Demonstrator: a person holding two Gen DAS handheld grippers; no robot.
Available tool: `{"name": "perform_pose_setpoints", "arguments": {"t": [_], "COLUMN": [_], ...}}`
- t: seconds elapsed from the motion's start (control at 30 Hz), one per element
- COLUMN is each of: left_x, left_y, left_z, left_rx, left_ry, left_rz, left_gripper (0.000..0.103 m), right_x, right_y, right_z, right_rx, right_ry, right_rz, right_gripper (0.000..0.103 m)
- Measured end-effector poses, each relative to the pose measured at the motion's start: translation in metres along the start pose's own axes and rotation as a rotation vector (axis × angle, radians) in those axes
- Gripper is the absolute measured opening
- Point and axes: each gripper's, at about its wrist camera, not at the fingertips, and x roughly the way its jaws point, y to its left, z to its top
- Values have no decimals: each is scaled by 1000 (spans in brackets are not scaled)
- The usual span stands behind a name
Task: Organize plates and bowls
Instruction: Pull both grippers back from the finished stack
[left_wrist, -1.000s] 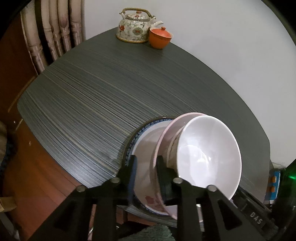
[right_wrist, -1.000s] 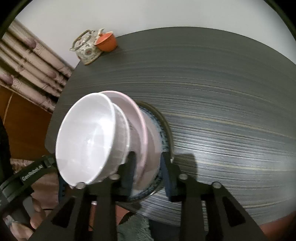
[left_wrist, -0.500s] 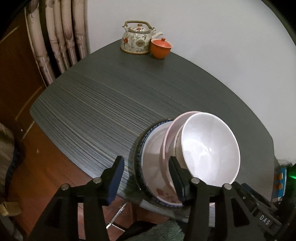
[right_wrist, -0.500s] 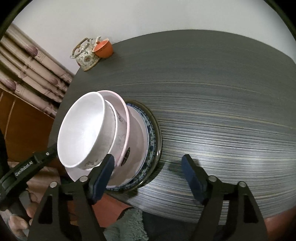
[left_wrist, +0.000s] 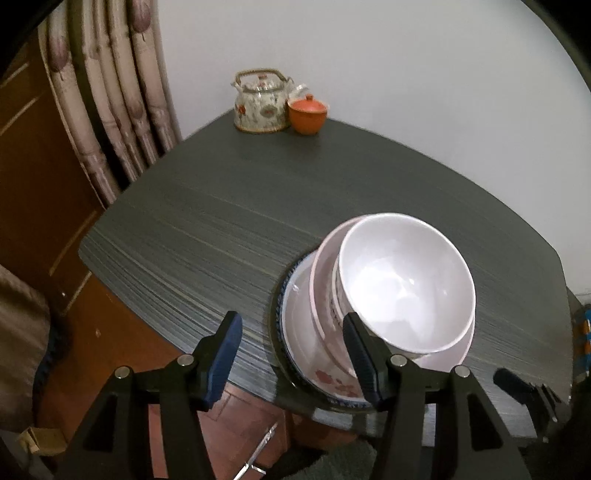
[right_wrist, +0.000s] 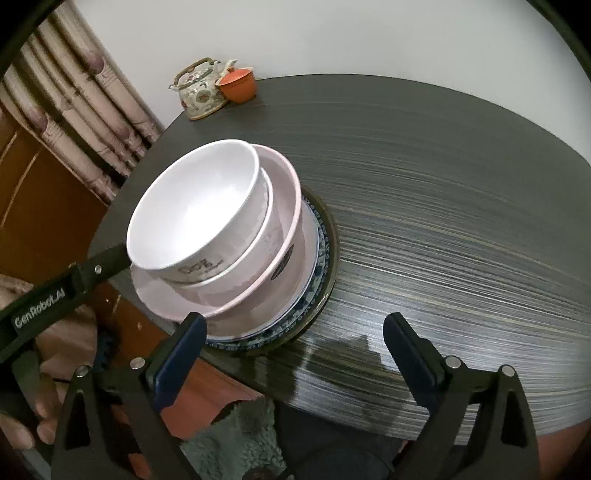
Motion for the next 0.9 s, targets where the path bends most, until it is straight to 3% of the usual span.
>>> {"name": "perform_pose_setpoints", "arguments": {"t": [0.9], "left_x": [-4], "left_y": [-2], "left_z": [-9], "left_rx": [18], "left_ry": [-8], "left_rz": [-14], "left_gripper": [58], "right_x": [7], "right_y": [19], "right_z": [-17], "right_rx": [-55], "right_ry": [-7], "right_rz": [-47], "right_gripper": [98]}}
